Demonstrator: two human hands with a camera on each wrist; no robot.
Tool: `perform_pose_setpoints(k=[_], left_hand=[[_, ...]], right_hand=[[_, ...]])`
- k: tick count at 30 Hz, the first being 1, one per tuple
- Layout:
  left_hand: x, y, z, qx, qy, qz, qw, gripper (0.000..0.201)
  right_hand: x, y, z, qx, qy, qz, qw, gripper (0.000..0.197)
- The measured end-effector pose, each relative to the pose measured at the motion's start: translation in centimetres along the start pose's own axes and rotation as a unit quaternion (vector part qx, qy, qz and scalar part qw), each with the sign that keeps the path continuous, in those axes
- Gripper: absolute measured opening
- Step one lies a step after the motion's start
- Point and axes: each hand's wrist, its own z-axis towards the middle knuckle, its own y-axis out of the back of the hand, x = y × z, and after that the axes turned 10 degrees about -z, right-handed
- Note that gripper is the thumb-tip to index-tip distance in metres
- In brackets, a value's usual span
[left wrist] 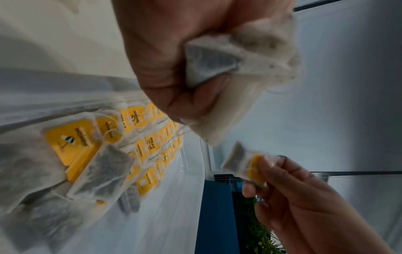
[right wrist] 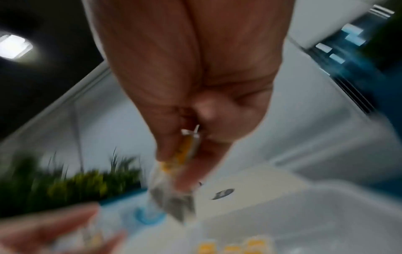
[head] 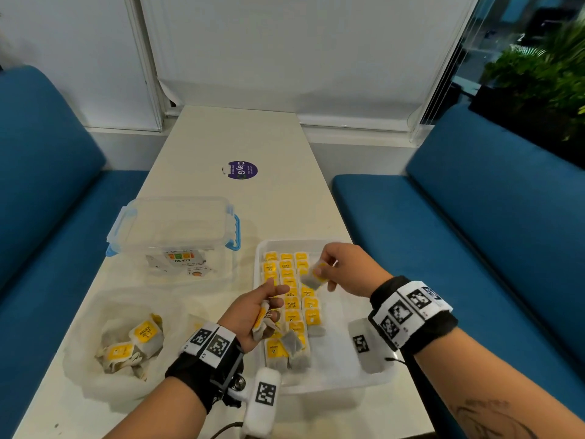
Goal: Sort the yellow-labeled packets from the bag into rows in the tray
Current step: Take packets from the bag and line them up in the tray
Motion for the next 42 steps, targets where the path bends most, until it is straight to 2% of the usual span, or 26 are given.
perform_pose_setpoints(k=[6,11,18,20,21,23,25,29,32,36,38,41,42], left_hand=[[0.4,-0.7,-0.3,-0.002,-0.04,0.072,0.997,0.019],[0.4,-0.7,0.1,-0.014,-0.038,0.061,0.997,0.016],[0.5,0.3,0.7,-0.02,-0.028,-0.005,0.999,0.016],[0.5,0.5,0.8,-0.019,-0.028,-0.016,0.999,0.016],[0.5,0.6,0.8,-0.02,-0.029,-0.02,0.999,0.017],[0.5,0.7,0.8,-0.022,-0.029,-0.025,0.999,0.018],[0.6,0.8,0.8,-0.024,-0.031,-0.026,0.999,0.018],[0.5,1.1,0.5,-0.026,-0.035,-0.028,0.999,0.016],[0.4,1.3,0.4,-0.028,-0.034,-0.033,0.998,0.017],[0.4,1.5,0.2,-0.035,-0.033,-0.036,0.998,0.018],[0.3,1.4,0.1,-0.039,-0.032,-0.033,0.998,0.016],[0.1,1.4,0.0,-0.042,-0.03,-0.033,0.998,0.014],[0.1,1.4,0.0,-0.042,-0.03,-0.035,0.998,0.014]], right_hand=[[-0.5,0.0,0.2,0.073,-0.04,-0.002,0.997,0.011],[-1.0,-0.7,0.6,0.101,-0.079,-0.052,0.99,0.019],[-2.5,-3.9,1.1,0.252,-0.131,-0.175,0.943,0.023],[-2.6,-4.6,1.4,0.285,-0.133,-0.197,0.929,0.014],[-2.5,-4.8,1.5,0.287,-0.125,-0.213,0.926,0.006],[-2.6,-5.4,2.0,0.273,-0.114,-0.24,0.925,0.024],[-2.7,-5.8,2.5,0.277,-0.104,-0.256,0.92,0.029],[-2.7,-6.2,3.5,0.285,-0.104,-0.251,0.919,0.028],[-3.1,-6.3,4.2,0.268,-0.135,-0.222,0.928,0.025],[-2.6,-6.6,4.5,0.317,-0.168,-0.266,0.894,0.023],[-1.9,-6.4,4.2,0.317,-0.149,-0.315,0.882,0.018],[-0.8,-6.4,4.0,0.243,-0.075,-0.358,0.899,0.042],[-0.2,-6.4,3.8,0.246,-0.044,-0.36,0.899,0.039]])
